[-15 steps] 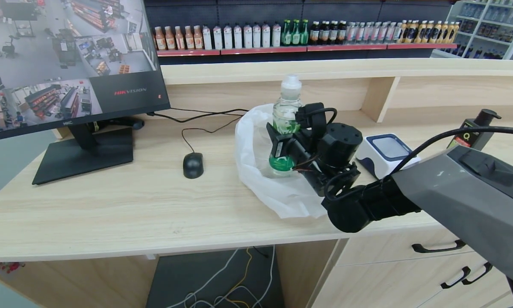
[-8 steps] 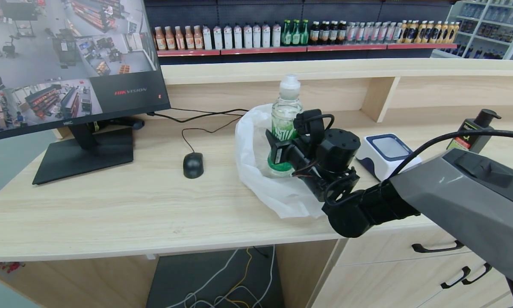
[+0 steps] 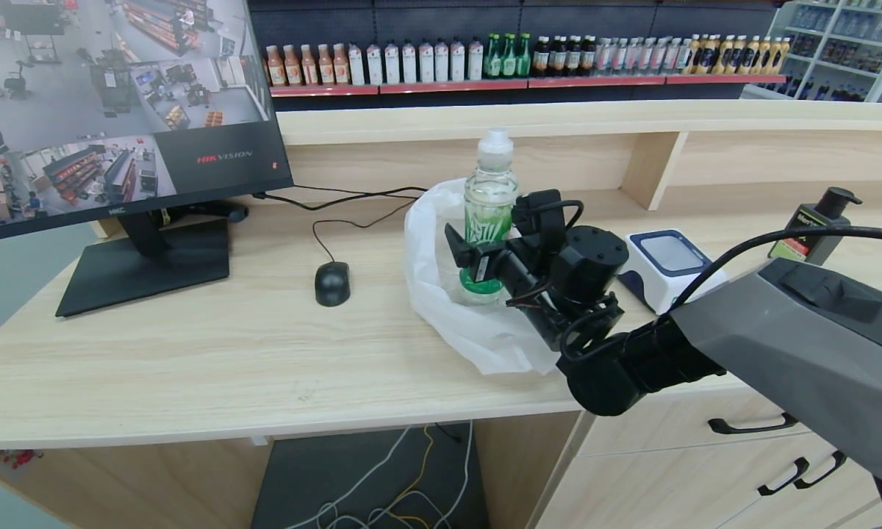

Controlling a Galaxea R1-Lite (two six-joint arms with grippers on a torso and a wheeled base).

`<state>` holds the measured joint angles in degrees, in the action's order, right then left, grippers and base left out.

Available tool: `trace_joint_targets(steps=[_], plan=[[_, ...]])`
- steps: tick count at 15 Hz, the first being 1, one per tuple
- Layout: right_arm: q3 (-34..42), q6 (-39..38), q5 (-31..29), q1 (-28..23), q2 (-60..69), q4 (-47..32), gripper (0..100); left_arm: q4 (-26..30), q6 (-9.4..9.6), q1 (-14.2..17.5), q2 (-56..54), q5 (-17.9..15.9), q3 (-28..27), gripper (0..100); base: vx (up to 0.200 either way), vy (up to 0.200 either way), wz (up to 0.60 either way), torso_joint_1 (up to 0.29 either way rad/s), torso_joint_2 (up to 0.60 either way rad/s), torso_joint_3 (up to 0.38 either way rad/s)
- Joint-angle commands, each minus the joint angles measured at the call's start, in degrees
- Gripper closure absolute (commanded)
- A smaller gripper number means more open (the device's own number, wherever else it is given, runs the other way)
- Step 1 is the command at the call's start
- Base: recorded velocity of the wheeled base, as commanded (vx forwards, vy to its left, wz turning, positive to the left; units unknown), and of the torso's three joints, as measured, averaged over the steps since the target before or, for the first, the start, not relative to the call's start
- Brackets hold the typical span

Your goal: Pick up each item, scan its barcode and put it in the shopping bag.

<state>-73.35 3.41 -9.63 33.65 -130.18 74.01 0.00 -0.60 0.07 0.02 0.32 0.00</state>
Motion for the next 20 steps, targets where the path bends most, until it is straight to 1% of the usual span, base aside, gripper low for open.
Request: trace_joint_targets(steps=[1,5,7,8,10,12,13,14,16,19,20], plan=[[1.98,0.01,0.14,0.02,1.6,0.61,0,0.0,-0.02,0.01,-0.02,0.03,0.0,0,0.0,0.0,0.0,0.0,0.0,0.0],[5.5,0.19,-0.3,0.1,5.91,0.96,0,0.0,0.07,0.01,-0.02,0.03,0.0,0,0.0,0.0,0.0,0.0,0.0,0.0],[8.66,0.54,-0.39,0.1,8.28,3.16,0,0.0,0.07,0.01,-0.02,0.03,0.0,0,0.0,0.0,0.0,0.0,0.0,0.0],[11.04,1.07,-0.39,0.1,9.69,4.83,0,0.0,0.07,0.01,-0.02,0.03,0.0,0,0.0,0.0,0.0,0.0,0.0,0.0],[18.77,1.77,-0.39,0.02,12.5,9.49,0,0.0,0.07,0.01,-0.02,0.03,0.0,0,0.0,0.0,0.0,0.0,0.0,0.0],[24.04,2.04,-0.3,0.46,13.29,14.67,0,0.0,0.07,0.01,-0.02,0.03,0.0,0,0.0,0.0,0.0,0.0,0.0,0.0],[26.59,1.95,-0.13,0.98,13.46,15.99,0,0.0,0.25,0.01,-0.02,0.03,0.0,0,0.0,0.0,0.0,0.0,0.0,0.0],[27.91,1.77,-0.21,1.07,14.52,15.99,0,0.0,0.25,0.01,-0.02,0.03,0.0,0,0.0,0.0,0.0,0.0,0.0,0.0],[28.97,1.68,-0.21,1.6,15.93,15.99,0,0.0,0.25,0.01,-0.02,0.03,0.0,0,-0.2,0.0,0.0,0.005,0.0,0.002],[27.74,1.86,-0.48,3.27,16.19,15.99,0,0.0,0.16,0.01,-0.02,0.03,0.0,0,-0.2,0.0,0.0,0.007,0.01,0.002],[27.74,1.77,-0.56,3.62,16.19,15.99,0,0.0,0.16,0.01,-0.02,0.03,0.0,0,0.0,0.0,0.0,0.0,0.0,0.0]])
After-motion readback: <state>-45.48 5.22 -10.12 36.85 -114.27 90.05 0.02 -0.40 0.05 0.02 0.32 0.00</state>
